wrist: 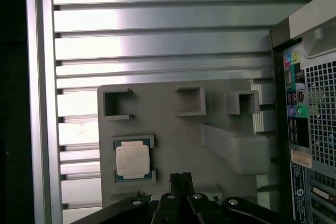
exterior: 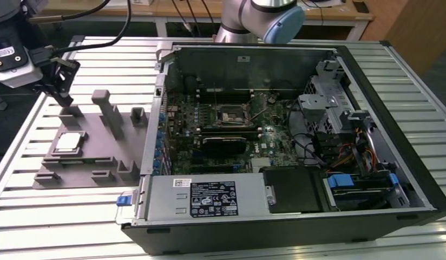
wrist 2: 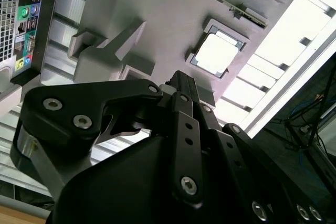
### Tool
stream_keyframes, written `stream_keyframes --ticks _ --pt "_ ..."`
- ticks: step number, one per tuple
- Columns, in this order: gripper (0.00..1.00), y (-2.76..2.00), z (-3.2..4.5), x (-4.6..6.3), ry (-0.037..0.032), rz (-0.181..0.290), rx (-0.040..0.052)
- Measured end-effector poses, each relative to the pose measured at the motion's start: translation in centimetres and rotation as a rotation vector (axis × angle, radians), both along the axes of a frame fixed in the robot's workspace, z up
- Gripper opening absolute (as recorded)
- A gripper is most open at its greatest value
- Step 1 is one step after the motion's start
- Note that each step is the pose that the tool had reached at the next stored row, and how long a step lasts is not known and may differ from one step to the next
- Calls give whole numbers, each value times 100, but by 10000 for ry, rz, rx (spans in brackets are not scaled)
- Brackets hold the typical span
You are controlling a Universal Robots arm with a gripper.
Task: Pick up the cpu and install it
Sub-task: 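Reach for the cpu, then pick up the cpu and move it towards the insertion slot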
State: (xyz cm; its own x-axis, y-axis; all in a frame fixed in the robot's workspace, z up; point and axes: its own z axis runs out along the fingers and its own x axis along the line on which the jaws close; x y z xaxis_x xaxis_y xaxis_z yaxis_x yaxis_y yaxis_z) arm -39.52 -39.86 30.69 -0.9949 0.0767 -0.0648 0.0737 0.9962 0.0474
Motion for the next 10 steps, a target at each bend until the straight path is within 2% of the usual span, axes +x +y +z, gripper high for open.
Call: stream_keyframes --ticks 10 --pt "11 0 -18 -22 0 0 0"
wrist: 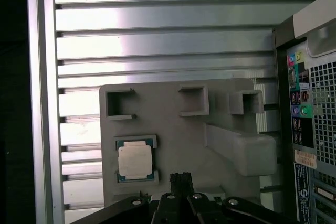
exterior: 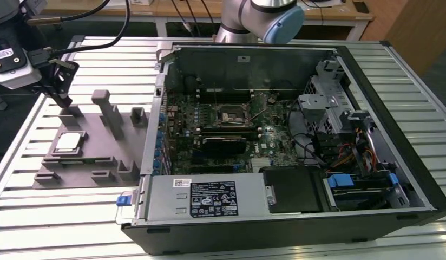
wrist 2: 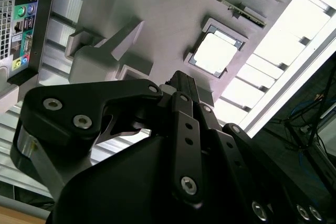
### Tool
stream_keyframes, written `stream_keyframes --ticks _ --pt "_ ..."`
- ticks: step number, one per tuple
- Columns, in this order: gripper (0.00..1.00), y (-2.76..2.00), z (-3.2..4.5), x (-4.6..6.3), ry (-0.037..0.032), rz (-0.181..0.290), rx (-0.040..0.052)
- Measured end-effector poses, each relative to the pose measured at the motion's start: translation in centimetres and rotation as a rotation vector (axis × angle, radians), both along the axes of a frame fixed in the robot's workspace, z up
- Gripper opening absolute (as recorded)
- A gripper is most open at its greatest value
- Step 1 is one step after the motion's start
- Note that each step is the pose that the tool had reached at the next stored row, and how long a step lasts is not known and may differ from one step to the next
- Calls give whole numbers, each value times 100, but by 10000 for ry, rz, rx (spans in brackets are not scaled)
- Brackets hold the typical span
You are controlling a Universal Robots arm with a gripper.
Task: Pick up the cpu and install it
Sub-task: 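Pick up the cpu and move it towards the insertion slot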
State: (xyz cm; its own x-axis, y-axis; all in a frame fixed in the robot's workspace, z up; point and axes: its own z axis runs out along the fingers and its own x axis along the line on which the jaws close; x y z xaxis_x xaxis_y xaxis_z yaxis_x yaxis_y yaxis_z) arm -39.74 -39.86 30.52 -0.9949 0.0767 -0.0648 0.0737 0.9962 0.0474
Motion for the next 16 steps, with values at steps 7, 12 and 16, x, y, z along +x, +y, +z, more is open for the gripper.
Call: stream_keyframes --ticks 7,12,16 --pt "11 0 0 -1 -1 0 0" --pt "11 0 -20 -37 -2 0 1" --pt "11 0 -54 -62 3 0 0"
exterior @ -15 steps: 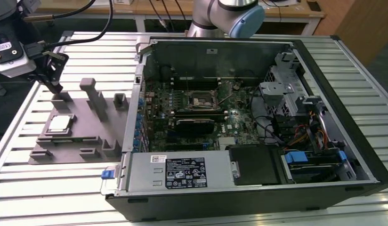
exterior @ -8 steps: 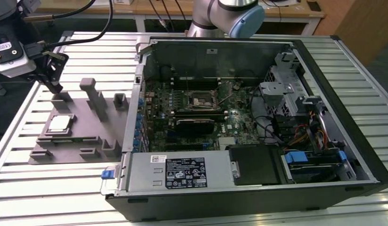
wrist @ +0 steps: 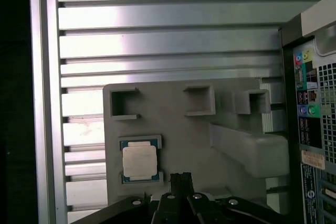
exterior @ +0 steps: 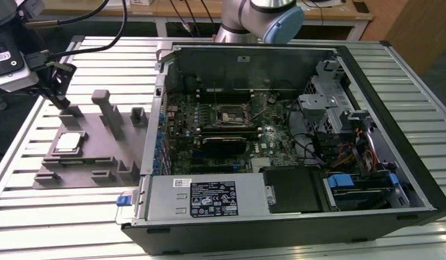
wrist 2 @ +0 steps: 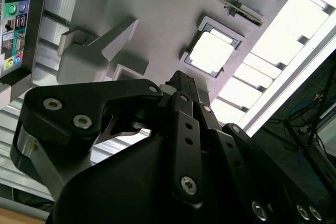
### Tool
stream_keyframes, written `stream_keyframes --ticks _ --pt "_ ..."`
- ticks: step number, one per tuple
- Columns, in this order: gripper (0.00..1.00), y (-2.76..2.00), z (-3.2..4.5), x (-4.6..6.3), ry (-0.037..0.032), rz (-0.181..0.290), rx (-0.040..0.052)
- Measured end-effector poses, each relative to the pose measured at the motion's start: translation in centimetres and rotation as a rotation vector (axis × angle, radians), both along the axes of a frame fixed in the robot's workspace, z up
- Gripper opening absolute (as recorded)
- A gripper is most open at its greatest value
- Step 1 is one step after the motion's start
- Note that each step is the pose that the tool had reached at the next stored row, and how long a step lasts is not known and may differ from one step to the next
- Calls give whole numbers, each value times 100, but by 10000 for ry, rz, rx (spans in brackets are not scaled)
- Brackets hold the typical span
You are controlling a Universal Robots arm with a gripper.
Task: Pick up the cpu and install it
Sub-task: 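Pick up the cpu and move it towards the insertion slot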
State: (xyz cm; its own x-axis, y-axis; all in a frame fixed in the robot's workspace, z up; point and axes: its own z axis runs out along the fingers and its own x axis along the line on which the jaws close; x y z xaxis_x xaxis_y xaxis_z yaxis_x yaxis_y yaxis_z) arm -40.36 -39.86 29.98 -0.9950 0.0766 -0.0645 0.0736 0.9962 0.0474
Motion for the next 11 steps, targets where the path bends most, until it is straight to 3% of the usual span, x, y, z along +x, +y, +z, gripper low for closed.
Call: stream_keyframes --ticks 11 --pt "11 0 -118 -72 94 -1 -1"
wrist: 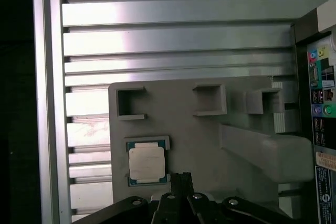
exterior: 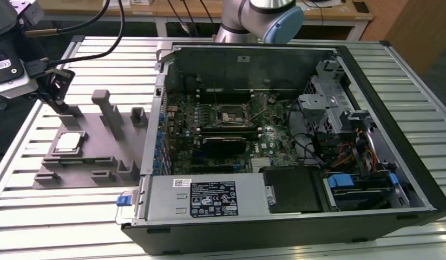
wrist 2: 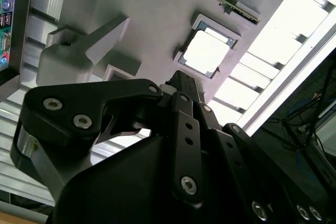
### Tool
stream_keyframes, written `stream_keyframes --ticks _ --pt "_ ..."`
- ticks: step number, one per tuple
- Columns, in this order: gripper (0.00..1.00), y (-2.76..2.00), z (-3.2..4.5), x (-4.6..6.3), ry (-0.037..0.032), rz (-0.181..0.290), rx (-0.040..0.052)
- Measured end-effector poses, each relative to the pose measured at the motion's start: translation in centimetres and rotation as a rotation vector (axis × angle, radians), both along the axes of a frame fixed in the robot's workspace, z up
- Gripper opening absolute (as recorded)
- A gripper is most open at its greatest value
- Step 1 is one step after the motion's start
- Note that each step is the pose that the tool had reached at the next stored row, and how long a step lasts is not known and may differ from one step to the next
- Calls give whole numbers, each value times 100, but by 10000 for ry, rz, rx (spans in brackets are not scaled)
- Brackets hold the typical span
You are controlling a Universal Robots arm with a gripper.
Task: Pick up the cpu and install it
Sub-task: 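Pick up the cpu and move it towards the insertion slot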
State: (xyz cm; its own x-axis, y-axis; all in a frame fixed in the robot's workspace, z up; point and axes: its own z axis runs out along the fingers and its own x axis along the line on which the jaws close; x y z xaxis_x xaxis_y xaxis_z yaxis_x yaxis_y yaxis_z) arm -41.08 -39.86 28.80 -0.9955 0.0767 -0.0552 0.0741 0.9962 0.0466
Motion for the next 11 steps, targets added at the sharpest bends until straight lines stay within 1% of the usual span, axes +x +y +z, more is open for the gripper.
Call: stream_keyframes --ticks 4,11 --pt "11 0 -38 -33 23 0 1" --pt "11 -4 -119 -70 107 1 0"
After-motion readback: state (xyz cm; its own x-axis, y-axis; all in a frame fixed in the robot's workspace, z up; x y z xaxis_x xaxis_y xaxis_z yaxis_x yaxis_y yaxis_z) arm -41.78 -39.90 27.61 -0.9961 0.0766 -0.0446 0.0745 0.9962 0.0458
